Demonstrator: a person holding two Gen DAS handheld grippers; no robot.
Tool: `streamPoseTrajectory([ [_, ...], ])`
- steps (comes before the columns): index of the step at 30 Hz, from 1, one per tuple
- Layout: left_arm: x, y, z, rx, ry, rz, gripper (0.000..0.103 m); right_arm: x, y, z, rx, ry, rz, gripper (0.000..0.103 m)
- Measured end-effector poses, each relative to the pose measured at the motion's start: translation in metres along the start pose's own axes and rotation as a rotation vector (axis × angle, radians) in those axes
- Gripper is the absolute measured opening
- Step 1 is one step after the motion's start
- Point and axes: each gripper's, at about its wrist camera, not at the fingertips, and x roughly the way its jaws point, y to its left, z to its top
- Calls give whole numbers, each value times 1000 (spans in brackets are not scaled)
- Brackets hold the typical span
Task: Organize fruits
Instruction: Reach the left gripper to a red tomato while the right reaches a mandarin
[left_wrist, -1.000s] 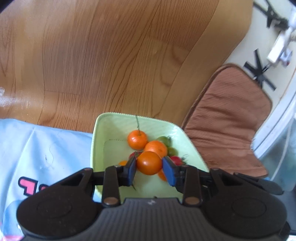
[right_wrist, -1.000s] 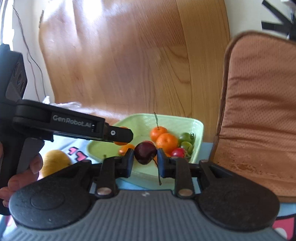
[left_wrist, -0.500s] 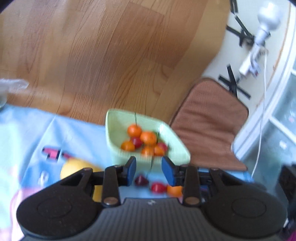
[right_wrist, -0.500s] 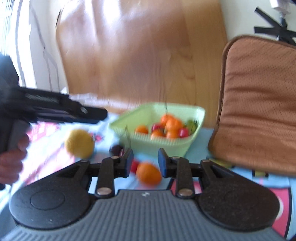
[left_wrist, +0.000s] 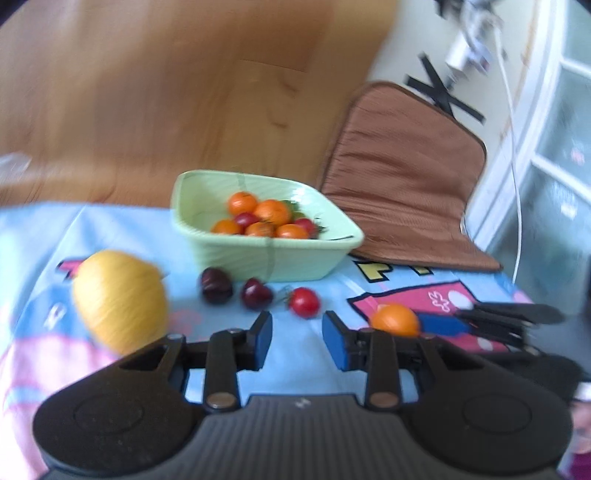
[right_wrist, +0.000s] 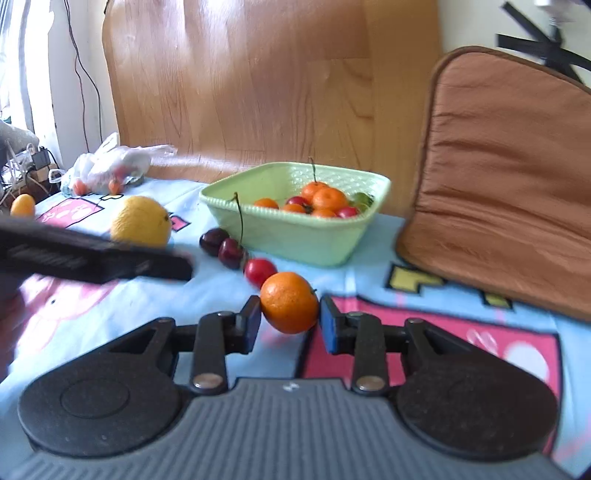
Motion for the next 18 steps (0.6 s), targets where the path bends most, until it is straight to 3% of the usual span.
streamPoseTrajectory([
  [3,19,-17,5,87,4,18,30,-12,-4,-11,3,3,3,37],
  [5,32,-25,7,137,1,77,32,-10,-9,-14,29,12,11,37],
  [12,59,-22,9,136,49,148,32,-6,-21,-13,119,30,56,39],
  [14,58,-22,8,135,45,147,26,-6,-20,-13,113,29,55,39],
  [18,46,-23,1,112,40,161,26,-7,-19,-13,103,26,60,37],
])
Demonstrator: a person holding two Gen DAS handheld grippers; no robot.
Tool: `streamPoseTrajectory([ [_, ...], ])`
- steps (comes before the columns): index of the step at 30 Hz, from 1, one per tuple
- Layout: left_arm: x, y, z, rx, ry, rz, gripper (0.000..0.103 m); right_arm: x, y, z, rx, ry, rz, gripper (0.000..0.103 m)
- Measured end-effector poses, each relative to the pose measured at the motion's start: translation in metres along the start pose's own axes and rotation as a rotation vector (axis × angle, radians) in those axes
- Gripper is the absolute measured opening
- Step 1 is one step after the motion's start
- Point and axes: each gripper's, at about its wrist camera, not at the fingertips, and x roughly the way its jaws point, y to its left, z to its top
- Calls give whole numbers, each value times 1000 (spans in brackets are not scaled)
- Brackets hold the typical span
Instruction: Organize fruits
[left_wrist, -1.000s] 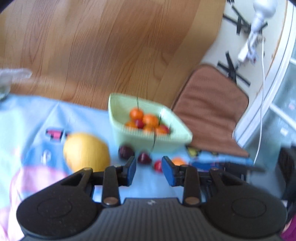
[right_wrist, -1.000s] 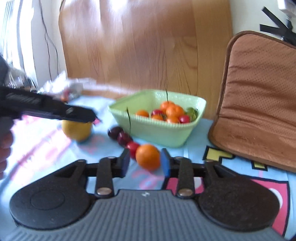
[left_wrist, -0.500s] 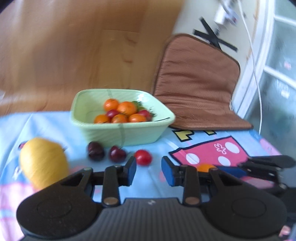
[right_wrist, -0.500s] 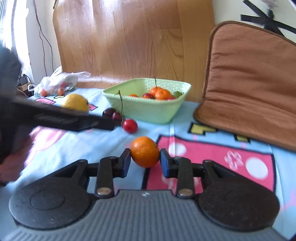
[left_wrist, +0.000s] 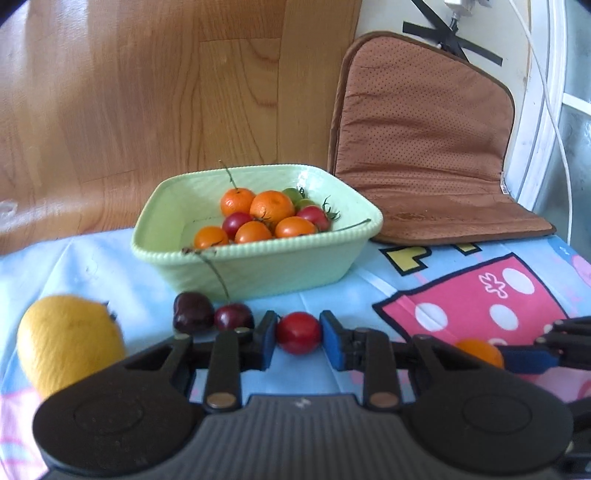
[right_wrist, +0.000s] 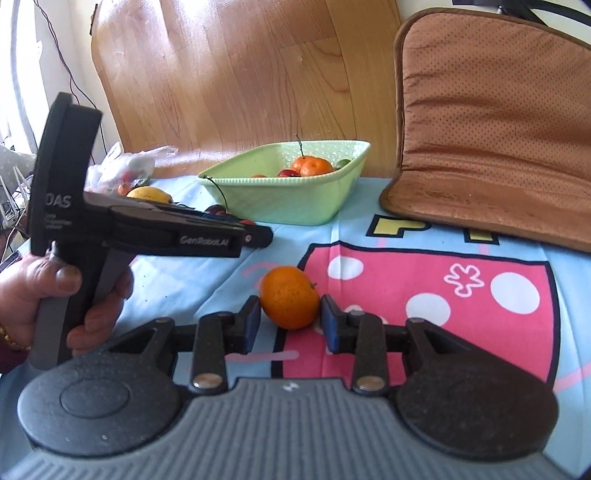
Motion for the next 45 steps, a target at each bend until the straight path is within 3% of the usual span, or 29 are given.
streamPoseTrajectory([
  [5,-32,6,-21,-63,5,11,26,-6,15,-4,-37,15,7,37],
  [12,-82,16,-58,-89,-9,74,26,-31,65,-26,-77,23,33,37],
  [17,-104,25,-76,-107,-28,94,27,-36,87,-38,-73,-6,-29,38],
  [24,-112,29,-83,-121,-53,104,27,-31,95,-41,-73,-28,-106,40],
  [26,-113,30,-85,-123,-57,105,28,-31,96,-42,-67,-31,-117,47],
  [40,-116,33,-88,-149,-68,90,34,-33,107,-47,-70,-36,-174,49],
  [43,-115,33,-87,-148,-68,91,34,-31,106,-44,-67,-39,-181,46],
  [44,-115,31,-87,-141,-65,94,33,-29,106,-42,-67,-40,-193,38],
  [45,-113,29,-86,-130,-62,97,33,-26,106,-39,-72,-39,-215,37],
])
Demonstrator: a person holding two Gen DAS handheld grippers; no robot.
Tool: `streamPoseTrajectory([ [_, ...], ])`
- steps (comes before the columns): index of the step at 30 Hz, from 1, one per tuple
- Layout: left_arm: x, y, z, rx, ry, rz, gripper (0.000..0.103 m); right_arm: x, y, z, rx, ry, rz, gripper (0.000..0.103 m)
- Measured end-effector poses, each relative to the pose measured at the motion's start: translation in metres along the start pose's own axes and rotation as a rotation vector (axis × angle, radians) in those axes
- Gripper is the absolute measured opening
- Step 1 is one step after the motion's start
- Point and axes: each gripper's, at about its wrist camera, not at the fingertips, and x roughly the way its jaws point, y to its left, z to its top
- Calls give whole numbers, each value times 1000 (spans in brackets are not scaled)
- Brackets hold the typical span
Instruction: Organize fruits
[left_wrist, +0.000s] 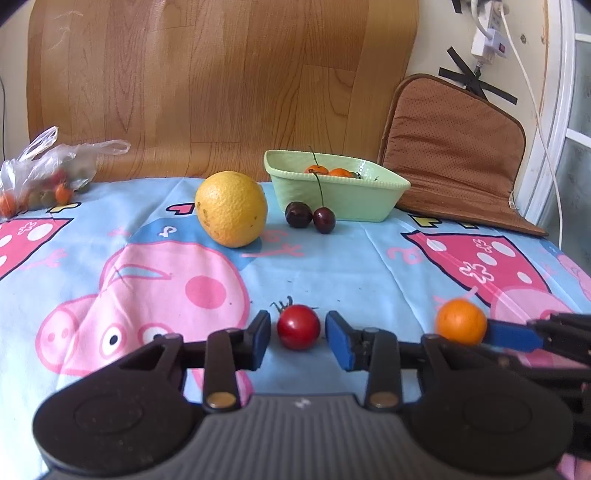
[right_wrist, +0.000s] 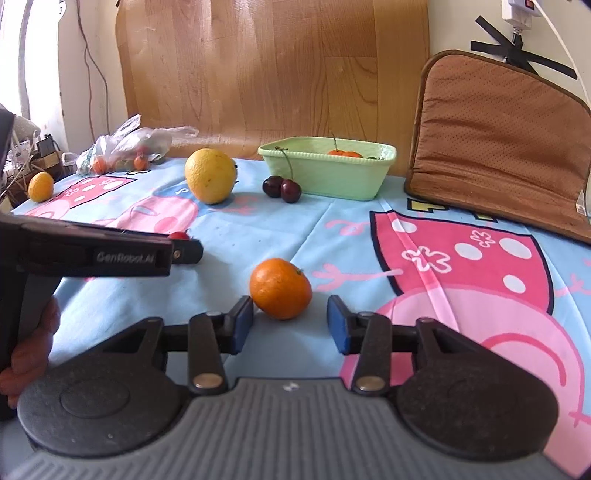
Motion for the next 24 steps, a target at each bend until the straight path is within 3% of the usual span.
streamPoseTrajectory([
  [4,13,-19,8,74,20,-29,26,16,-5,9,5,10,-31,34],
  [9,37,-30,25,81,30,-76,27,26,-16,16,43,19,-51,33],
  [12,29,-16,24,11,3,-136,30,19,-20,16,41,20,-46,34],
  [16,-18,23,23,-54,-114,-187,47,-12,-28,17,56,-44,-25,38],
  [20,-52,80,36,-118,-197,-97,47,-35,-35,34,86,-130,39,38],
  [24,-55,121,34,-141,-177,33,47,-23,-22,60,109,-155,167,38],
])
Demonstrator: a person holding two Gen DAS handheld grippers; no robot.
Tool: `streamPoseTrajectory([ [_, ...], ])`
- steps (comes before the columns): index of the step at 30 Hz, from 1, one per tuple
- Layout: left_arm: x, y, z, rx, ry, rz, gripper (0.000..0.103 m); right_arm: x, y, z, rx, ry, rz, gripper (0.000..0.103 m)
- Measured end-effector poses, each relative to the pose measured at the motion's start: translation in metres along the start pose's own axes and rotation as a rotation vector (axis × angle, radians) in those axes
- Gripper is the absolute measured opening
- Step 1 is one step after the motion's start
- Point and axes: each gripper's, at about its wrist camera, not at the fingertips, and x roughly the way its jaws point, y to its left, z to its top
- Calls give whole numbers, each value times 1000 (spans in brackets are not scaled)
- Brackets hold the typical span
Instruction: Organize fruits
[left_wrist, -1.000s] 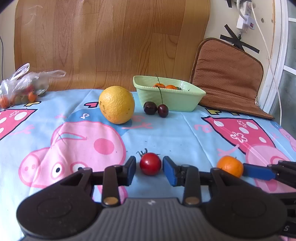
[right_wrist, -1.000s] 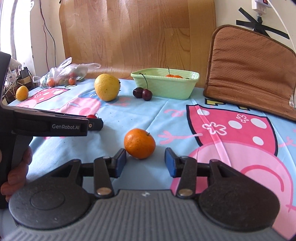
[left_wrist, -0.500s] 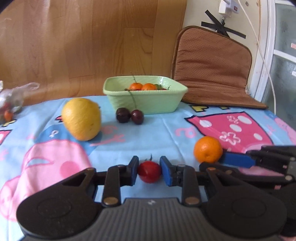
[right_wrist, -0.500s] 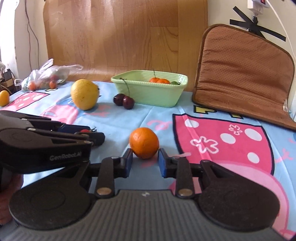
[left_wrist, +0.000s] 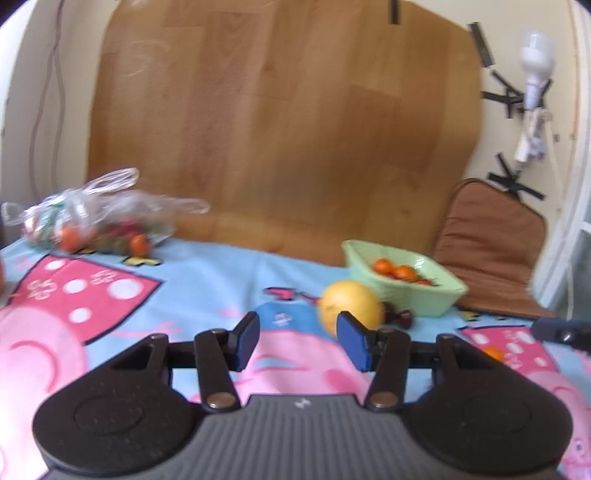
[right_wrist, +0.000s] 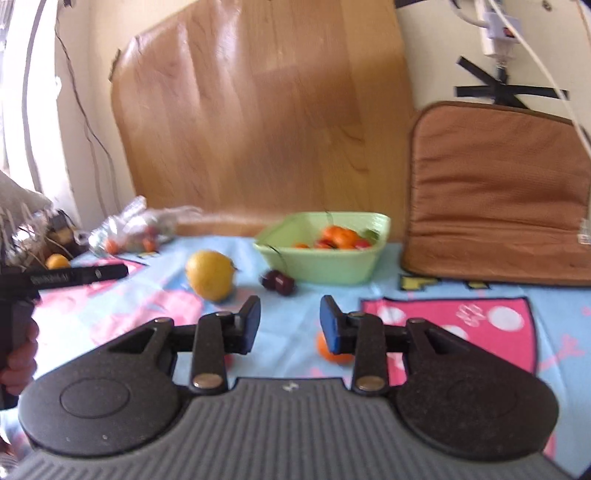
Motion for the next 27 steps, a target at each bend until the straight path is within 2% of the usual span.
streamPoseTrajectory([
  [4,14,18,-19,-65,56,39,47,42,19,0,34,72,110,38],
  [7,21,25,-31,-106,84,41,44,67,33,-1,49,132,138,38],
  [8,16,29,-31,-118,42,28,48,70,38,-1,43,135,140,38],
  [9,12,31,-31,-124,15,28,50,72,42,-1,35,138,138,38],
  [12,13,31,-32,-128,17,5,50,79,50,-1,33,153,128,38],
  [22,4,12,-35,-14,-30,-13,50,90,73,-20,23,178,29,38],
  [27,2,11,-36,-6,-42,-19,50,92,77,-16,22,174,9,38],
])
